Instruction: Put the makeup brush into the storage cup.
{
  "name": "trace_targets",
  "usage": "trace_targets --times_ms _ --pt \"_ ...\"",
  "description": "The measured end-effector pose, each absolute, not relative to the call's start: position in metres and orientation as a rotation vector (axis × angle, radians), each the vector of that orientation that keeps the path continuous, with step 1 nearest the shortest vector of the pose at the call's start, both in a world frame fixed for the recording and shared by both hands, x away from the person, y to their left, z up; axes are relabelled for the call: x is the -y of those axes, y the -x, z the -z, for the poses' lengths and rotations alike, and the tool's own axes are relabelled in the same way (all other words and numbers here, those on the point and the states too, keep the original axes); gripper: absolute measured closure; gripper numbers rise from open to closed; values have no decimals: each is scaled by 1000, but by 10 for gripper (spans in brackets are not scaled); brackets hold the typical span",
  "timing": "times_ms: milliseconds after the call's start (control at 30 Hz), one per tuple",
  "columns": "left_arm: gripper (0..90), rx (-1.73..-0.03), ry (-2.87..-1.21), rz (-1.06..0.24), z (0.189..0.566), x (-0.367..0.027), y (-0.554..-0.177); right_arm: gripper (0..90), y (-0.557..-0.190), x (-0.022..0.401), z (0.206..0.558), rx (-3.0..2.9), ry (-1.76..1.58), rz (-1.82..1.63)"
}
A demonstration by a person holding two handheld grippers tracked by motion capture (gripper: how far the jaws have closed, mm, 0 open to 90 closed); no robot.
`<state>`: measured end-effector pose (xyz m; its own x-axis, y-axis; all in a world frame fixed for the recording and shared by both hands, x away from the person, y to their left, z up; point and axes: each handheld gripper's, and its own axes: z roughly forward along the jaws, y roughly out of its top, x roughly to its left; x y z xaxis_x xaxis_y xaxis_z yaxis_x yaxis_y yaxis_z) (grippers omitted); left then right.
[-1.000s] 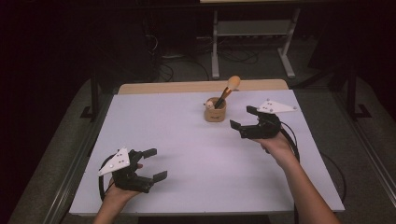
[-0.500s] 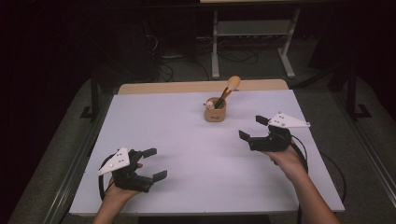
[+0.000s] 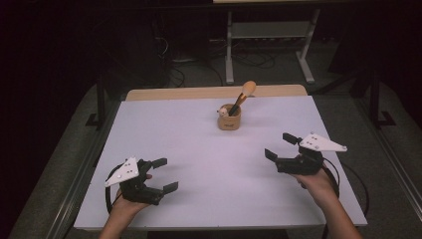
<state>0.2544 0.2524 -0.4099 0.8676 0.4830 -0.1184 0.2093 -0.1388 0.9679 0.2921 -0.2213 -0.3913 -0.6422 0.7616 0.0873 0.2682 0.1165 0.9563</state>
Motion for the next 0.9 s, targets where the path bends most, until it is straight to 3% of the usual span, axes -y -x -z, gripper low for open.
trace_targets --times_ms 900 --pt "105 -541 -1719 -262 411 -253 -255 123 -250 242 418 -2011 -1041 -1505"
